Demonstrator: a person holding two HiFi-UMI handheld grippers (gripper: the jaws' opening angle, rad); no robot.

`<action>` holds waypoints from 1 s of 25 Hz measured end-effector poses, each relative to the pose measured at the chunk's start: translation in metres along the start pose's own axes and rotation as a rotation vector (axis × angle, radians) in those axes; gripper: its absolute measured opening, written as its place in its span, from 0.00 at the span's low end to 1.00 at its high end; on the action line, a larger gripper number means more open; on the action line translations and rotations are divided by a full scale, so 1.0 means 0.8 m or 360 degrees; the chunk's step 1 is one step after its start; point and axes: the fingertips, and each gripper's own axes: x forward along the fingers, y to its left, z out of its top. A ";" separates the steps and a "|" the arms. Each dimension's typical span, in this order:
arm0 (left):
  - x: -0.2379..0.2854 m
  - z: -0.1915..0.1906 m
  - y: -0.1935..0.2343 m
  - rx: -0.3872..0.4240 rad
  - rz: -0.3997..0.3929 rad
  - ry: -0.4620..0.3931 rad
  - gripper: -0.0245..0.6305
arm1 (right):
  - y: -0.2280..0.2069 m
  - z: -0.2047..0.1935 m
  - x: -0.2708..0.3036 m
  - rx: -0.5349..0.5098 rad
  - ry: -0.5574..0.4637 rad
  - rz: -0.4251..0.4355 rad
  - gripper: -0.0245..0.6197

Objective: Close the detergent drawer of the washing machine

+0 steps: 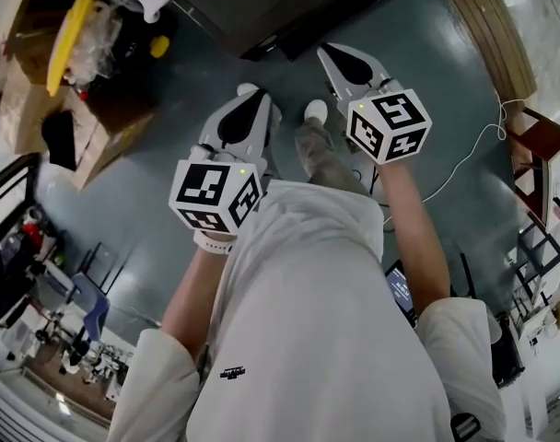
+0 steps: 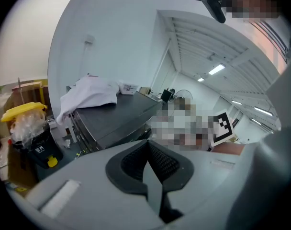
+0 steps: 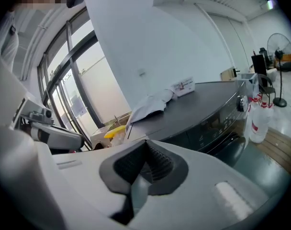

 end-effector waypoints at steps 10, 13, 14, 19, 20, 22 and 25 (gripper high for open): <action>-0.024 0.032 -0.002 -0.0032 0.0033 -0.0182 0.06 | 0.024 0.056 -0.054 -0.0214 -0.0027 -0.0024 0.03; -0.032 0.043 -0.006 -0.0046 0.0026 -0.0236 0.06 | 0.029 0.076 -0.075 -0.0282 -0.0041 -0.0042 0.03; -0.034 0.046 -0.008 -0.0050 0.0022 -0.0252 0.06 | 0.031 0.082 -0.081 -0.0304 -0.0047 -0.0048 0.03; -0.044 0.064 -0.016 -0.0034 0.0003 -0.0324 0.06 | 0.032 0.112 -0.116 -0.0402 -0.0092 -0.0091 0.03; -0.047 0.069 -0.017 -0.0026 0.0003 -0.0345 0.06 | 0.030 0.116 -0.123 -0.0406 -0.0100 -0.0107 0.03; -0.053 0.078 -0.017 -0.0012 0.0009 -0.0388 0.06 | 0.024 0.124 -0.135 -0.0394 -0.0112 -0.0152 0.03; -0.063 0.090 -0.018 -0.0002 0.0015 -0.0443 0.06 | 0.018 0.133 -0.155 -0.0345 -0.0154 -0.0214 0.03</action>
